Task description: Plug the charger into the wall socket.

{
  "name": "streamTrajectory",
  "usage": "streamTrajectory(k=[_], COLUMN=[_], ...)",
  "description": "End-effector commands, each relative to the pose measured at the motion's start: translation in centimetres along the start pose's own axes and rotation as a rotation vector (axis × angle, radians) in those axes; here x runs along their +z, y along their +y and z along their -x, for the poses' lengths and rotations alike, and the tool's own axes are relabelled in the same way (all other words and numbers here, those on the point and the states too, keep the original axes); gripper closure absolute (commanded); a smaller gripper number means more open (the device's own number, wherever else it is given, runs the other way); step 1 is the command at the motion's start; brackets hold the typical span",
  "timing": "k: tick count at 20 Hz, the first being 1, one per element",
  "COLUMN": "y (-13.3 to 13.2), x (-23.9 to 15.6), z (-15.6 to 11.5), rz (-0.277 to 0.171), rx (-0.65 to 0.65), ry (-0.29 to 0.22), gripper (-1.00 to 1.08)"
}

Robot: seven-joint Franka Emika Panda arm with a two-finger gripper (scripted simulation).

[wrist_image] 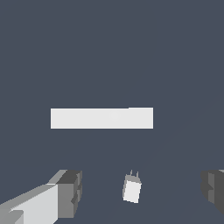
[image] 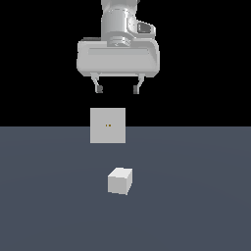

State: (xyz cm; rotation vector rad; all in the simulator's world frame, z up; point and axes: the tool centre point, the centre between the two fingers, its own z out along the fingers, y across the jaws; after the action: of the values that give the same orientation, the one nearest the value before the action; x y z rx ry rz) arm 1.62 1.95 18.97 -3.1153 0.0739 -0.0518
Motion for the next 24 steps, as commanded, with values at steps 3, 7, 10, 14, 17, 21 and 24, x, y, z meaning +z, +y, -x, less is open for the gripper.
streamTrajectory(k=[3, 7, 10, 14, 17, 21, 24], y=[0.0, 0.1, 0.2, 0.5, 0.7, 1.1, 1.3], x=[0.0, 0.4, 0.9, 1.9, 3.0, 4.8, 6.3], z=[0.0, 0.4, 1.0, 2.1, 3.3, 5.1, 6.6], rz=[0.0, 0.002, 0.003, 0.007, 0.011, 0.017, 0.023], rx=[0.001, 0.007, 0.016, 0.034, 0.052, 0.083, 0.108], ry=[0.001, 0.005, 0.011, 0.023, 0.035, 0.056, 0.073], gripper=[-0.92, -0.92, -0.92, -0.92, -0.92, -0.92, -0.92])
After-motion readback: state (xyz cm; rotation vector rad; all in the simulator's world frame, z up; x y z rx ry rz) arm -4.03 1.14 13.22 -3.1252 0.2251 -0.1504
